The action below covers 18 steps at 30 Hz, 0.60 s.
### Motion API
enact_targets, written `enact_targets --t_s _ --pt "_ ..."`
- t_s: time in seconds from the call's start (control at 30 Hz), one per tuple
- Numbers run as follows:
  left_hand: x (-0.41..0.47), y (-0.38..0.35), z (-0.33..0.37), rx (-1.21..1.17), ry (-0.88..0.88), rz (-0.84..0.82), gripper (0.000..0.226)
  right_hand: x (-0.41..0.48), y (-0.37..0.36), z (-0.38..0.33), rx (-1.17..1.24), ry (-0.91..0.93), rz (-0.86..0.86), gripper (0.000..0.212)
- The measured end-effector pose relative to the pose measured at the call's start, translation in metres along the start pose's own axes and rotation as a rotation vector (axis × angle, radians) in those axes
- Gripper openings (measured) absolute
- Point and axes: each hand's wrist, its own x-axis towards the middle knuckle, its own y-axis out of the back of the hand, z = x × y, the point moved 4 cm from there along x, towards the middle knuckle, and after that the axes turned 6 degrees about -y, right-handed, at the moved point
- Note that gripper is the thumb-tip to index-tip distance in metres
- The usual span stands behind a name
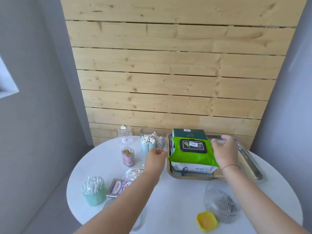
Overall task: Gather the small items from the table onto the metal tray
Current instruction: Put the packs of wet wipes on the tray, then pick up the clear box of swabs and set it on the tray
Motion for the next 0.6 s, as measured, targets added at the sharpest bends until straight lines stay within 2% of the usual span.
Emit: enact_targets --t_s 0.13,0.27,0.4,0.6 --pt "-0.015 0.051 0.001 0.104 -0.148 0.014 0.016 -0.05 -0.014 -0.04 -0.009 0.301 -0.119 0.03" --pt "-0.012 0.088 -0.004 0.197 -0.167 0.065 0.022 -0.089 -0.051 -0.065 -0.031 0.455 -0.322 0.028" --pt "0.005 0.116 -0.003 0.258 -0.174 0.104 0.026 -0.104 -0.092 -0.07 -0.143 0.482 -0.482 0.03" --pt "0.033 0.151 -0.01 0.328 -0.144 0.105 0.028 -0.087 -0.123 -0.076 -0.269 0.463 -0.508 0.035"
